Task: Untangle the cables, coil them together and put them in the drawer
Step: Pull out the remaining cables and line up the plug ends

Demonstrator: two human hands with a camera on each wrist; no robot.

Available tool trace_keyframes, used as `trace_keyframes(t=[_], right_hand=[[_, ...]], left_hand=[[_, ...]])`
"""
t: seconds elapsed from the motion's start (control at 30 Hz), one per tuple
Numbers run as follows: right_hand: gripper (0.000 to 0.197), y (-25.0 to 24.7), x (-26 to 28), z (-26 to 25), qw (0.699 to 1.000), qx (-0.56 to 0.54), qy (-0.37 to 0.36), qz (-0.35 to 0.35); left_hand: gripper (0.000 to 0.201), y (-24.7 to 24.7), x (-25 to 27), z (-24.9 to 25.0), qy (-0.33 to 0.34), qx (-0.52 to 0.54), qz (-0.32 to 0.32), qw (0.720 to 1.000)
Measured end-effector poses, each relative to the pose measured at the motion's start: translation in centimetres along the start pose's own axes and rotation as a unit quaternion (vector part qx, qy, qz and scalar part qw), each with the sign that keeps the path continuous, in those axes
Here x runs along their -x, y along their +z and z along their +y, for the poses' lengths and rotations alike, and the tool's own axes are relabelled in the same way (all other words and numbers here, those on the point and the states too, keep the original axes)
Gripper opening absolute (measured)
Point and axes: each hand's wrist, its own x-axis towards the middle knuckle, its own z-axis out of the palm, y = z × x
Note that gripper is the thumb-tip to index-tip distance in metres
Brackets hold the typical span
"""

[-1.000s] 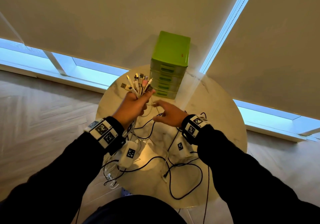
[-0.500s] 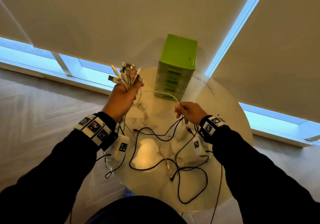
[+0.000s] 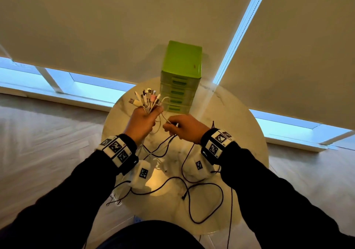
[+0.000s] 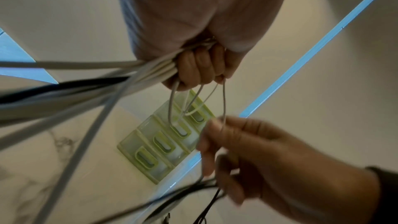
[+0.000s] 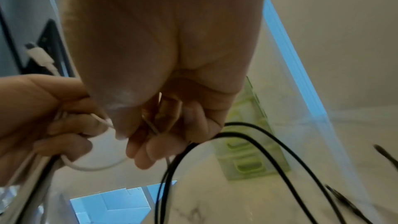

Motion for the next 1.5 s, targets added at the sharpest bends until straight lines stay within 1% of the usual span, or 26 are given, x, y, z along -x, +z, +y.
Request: trace_keyframes(t=[0.07, 0.1, 0.23, 0.27, 0.33, 0.37, 0.47, 0.53, 0.57, 0.63, 0.73, 0.8, 0.83, 0.9, 0.97, 1.03, 1.1, 1.13, 1.2, 1.3, 1.33, 1.37, 1.4, 1.43, 1.47, 1.5], right_hand=[[0.025, 0.6, 0.5, 1.0, 0.995, -0.048, 0.071, -0.042], [0.024, 1.0, 0.7, 1.7, 0.992, -0.05, 0.099, -0.062], [0.026, 2.9, 1.3, 4.8, 0.969, 0.065, 0.176, -0.16], [0.026, 3.3, 1.5, 5.4, 0.963, 0.066, 0.195, -0.171], [0.022, 3.6, 2.2, 6.4, 0.96, 0.025, 0.229, -0.156], [0.021, 3.5, 2.4, 6.8, 0.964, 0.023, 0.232, -0.129], [0.028, 3.0, 2.0, 8.2, 0.97, 0.115, 0.214, -0.029], [0.034, 2.3, 1.7, 8.2, 0.968, 0.14, 0.21, 0.008], [0.033, 1.9, 1.6, 7.8, 0.974, 0.123, 0.19, 0.025], [0.029, 0.9, 1.6, 6.7, 0.988, 0.074, 0.123, 0.062], [0.026, -0.4, 1.7, 5.1, 0.993, 0.052, 0.055, 0.094], [0.027, -0.7, 2.5, 4.7, 0.993, 0.013, 0.014, 0.115], [0.029, -1.0, 3.2, 4.6, 0.992, 0.006, 0.016, 0.127], [0.032, -1.5, 5.2, 4.8, 0.989, -0.005, 0.072, 0.131], [0.021, -1.8, 7.9, 5.4, 0.981, -0.056, 0.133, 0.133], [0.012, -1.8, 10.9, 6.5, 0.968, -0.072, 0.193, 0.146], [0.009, -1.9, 14.3, 7.8, 0.956, -0.071, 0.227, 0.173], [0.011, -2.0, 15.9, 8.2, 0.956, -0.066, 0.227, 0.175], [0.018, -2.2, 19.6, 8.5, 0.956, -0.08, 0.227, 0.166], [0.038, -2.4, 24.0, 6.7, 0.945, -0.161, 0.249, 0.139], [0.047, -2.4, 25.1, 6.3, 0.942, -0.147, 0.269, 0.139], [0.058, -2.2, 26.3, 6.3, 0.939, -0.087, 0.298, 0.147], [0.07, -2.1, 27.3, 6.4, 0.932, 0.002, 0.33, 0.149], [0.085, -1.9, 28.6, 6.4, 0.916, 0.071, 0.362, 0.157], [0.097, -1.8, 29.7, 6.5, 0.907, 0.101, 0.372, 0.17], [0.104, -1.7, 30.7, 6.5, 0.907, 0.09, 0.367, 0.186]], left_hand=[[0.016, -0.6, 0.0, 0.2, 0.015, 0.011, 0.027, 0.999], [0.016, -1.0, 0.1, 0.5, 0.025, 0.017, 0.041, 0.999], [0.026, -2.9, 0.0, 1.5, 0.035, 0.05, 0.123, 0.991], [0.028, -3.5, -0.1, 1.8, 0.034, 0.056, 0.143, 0.988], [0.029, -4.5, -0.1, 2.4, 0.034, 0.063, 0.164, 0.984], [0.03, -5.0, -0.1, 2.6, 0.037, 0.068, 0.171, 0.982], [0.033, -5.7, 0.2, 2.7, 0.049, 0.085, 0.177, 0.979], [0.034, -5.5, 0.4, 2.4, 0.051, 0.08, 0.17, 0.981], [0.034, -5.2, 0.6, 2.3, 0.05, 0.077, 0.163, 0.982], [0.035, -4.2, 0.8, 2.0, 0.049, 0.079, 0.14, 0.986], [0.035, -2.0, 1.2, 1.8, 0.044, 0.079, 0.114, 0.989], [0.035, -0.4, 1.3, 1.7, 0.036, 0.077, 0.102, 0.991], [0.036, 0.5, 1.4, 1.7, 0.032, 0.084, 0.094, 0.992], [0.037, 2.4, 1.5, 1.7, 0.024, 0.112, 0.065, 0.991], [0.036, 4.7, 1.8, 2.0, 0.019, 0.131, 0.029, 0.991], [0.031, 7.3, 2.2, 2.4, 0.031, 0.134, -0.018, 0.99], [0.025, 10.1, 2.4, 2.3, 0.049, 0.112, -0.056, 0.991], [0.023, 11.2, 2.4, 2.1, 0.053, 0.093, -0.064, 0.992], [0.024, 13.9, 2.6, 1.7, 0.045, 0.052, -0.08, 0.994], [0.018, 17.9, 3.7, 1.1, 0.036, 0.029, -0.115, 0.992], [0.017, 19.2, 4.3, 0.9, 0.033, 0.031, -0.125, 0.991], [0.018, 20.8, 4.9, 0.5, 0.026, 0.031, -0.139, 0.989], [0.02, 22.0, 5.6, 0.3, 0.021, 0.032, -0.152, 0.988], [0.021, 23.6, 6.5, 0.1, 0.015, 0.029, -0.173, 0.984], [0.021, 24.7, 7.1, -0.1, 0.013, 0.028, -0.189, 0.982], [0.02, 25.9, 7.9, -0.2, 0.009, 0.035, -0.207, 0.978]])
